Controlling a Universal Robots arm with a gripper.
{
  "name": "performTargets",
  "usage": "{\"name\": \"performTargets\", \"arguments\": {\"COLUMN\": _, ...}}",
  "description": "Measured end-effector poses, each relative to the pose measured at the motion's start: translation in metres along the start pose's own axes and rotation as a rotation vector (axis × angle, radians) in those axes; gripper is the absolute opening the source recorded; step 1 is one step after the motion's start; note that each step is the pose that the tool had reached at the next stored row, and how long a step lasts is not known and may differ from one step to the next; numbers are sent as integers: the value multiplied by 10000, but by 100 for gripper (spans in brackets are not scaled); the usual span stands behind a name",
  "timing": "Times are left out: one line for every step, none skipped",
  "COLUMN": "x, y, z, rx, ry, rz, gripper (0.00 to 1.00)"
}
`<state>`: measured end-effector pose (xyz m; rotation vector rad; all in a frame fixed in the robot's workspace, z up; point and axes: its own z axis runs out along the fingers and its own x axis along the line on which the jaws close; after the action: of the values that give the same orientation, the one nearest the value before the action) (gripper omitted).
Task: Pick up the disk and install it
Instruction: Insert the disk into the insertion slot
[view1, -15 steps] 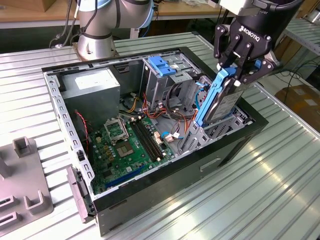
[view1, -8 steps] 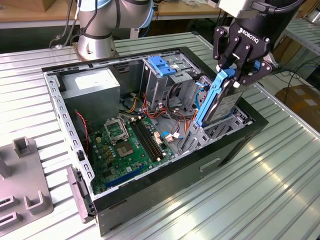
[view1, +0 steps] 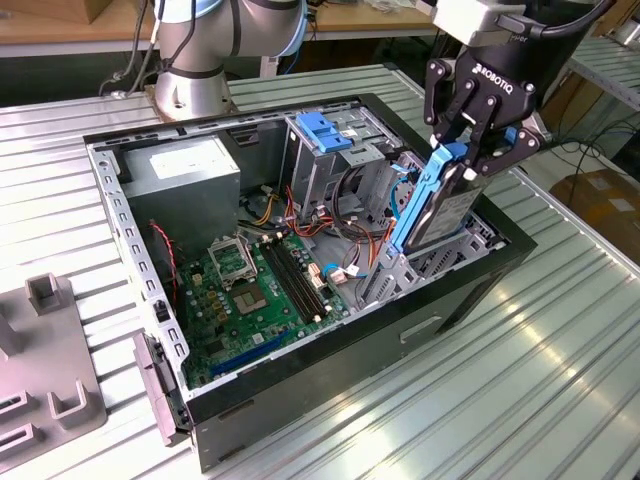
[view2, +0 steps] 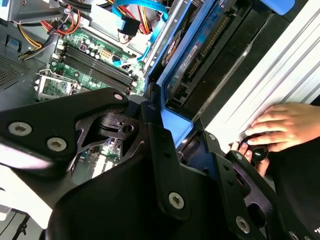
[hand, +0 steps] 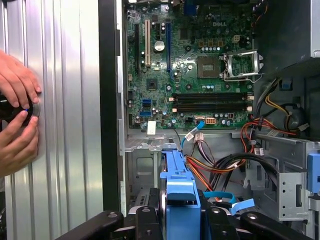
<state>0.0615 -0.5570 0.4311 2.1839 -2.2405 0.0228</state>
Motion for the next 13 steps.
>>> {"name": "performTargets", "arguments": {"x": 0, "y": 0, "z": 5, "rx": 0, "ry": -1, "rz": 0, "gripper": 37}}
{"name": "performTargets", "arguments": {"x": 0, "y": 0, "z": 8, "rx": 0, "ry": -1, "rz": 0, "gripper": 37}}
{"name": "performTargets", "arguments": {"x": 0, "y": 0, "z": 12, "rx": 0, "ry": -1, "rz": 0, "gripper": 37}}
{"name": "performTargets", "arguments": {"x": 0, "y": 0, "z": 18, "rx": 0, "ry": -1, "rz": 0, "gripper": 37}}
{"name": "performTargets", "arguments": {"x": 0, "y": 0, "z": 22, "rx": 0, "ry": 0, "rz": 0, "gripper": 37}}
{"name": "performTargets", "arguments": {"x": 0, "y": 0, "z": 25, "rx": 0, "ry": -1, "rz": 1, "gripper": 37}}
{"name": "performTargets", "arguments": {"x": 0, "y": 0, "z": 28, "rx": 0, "ry": -1, "rz": 0, "gripper": 37}}
{"name": "performTargets", "arguments": {"x": -1, "y": 0, "z": 30, "rx": 0, "ry": -1, "rz": 0, "gripper": 37}}
{"name": "performTargets", "arguments": {"x": 0, "y": 0, "z": 32, "rx": 0, "ry": -1, "rz": 0, "gripper": 37}}
{"name": "performTargets", "arguments": {"x": 0, "y": 0, "z": 34, "rx": 0, "ry": -1, "rz": 0, "gripper": 37}}
{"name": "performTargets", "arguments": {"x": -1, "y": 0, "z": 36, "rx": 0, "ry": -1, "rz": 0, "gripper": 37}}
{"name": "performTargets", "arguments": {"x": -1, "y": 0, "z": 41, "rx": 0, "ry": -1, "rz": 0, "gripper": 37}}
{"name": "performTargets", "arguments": {"x": -1, "y": 0, "z": 45, "rx": 0, "ry": -1, "rz": 0, "gripper": 37}}
